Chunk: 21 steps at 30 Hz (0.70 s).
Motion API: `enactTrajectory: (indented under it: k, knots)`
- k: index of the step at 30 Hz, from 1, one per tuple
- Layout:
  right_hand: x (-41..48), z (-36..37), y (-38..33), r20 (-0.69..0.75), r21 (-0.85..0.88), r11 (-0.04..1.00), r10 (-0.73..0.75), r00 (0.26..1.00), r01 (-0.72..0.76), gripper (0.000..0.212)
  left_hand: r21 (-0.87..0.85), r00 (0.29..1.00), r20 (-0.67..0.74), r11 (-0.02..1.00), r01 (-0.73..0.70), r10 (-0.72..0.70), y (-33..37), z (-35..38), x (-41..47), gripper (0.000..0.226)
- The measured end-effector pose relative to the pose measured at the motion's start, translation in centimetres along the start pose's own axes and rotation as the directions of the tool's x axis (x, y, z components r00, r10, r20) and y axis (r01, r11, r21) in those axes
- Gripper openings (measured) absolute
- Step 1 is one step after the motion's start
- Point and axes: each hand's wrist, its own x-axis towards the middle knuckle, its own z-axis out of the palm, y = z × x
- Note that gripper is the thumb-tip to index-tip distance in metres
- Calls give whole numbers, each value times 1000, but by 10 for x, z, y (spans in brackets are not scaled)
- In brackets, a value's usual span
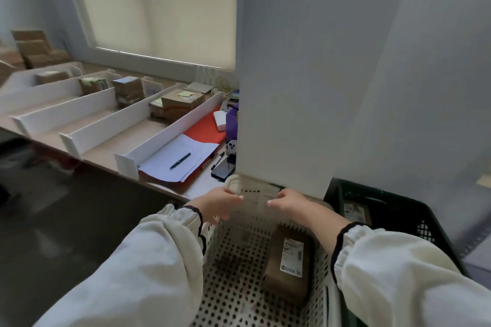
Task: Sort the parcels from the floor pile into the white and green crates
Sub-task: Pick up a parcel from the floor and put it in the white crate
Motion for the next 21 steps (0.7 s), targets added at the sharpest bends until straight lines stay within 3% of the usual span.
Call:
enactTrajectory:
  k: [6,10,16,21]
  knots:
    - [-4,35,-42,114,-90,989,-106,988,116,39,-177,975,-190,981,78,-112,-57,-38,-60,51]
    - [-30,92,-104,238,-128,956,-229,944,264,38,-315,901,-339,935,162,-271,-124,-71,-131,50]
    - [-125,207,-193,433,-121,830,-450,781,545,36,-482,725,-483,840,249,-492,-230,-105,-268,52]
    - [-222,300,-252,608,-94,718,-508,611,690,36,-614,560,-530,744,264,-636,-312,-108,-395,51]
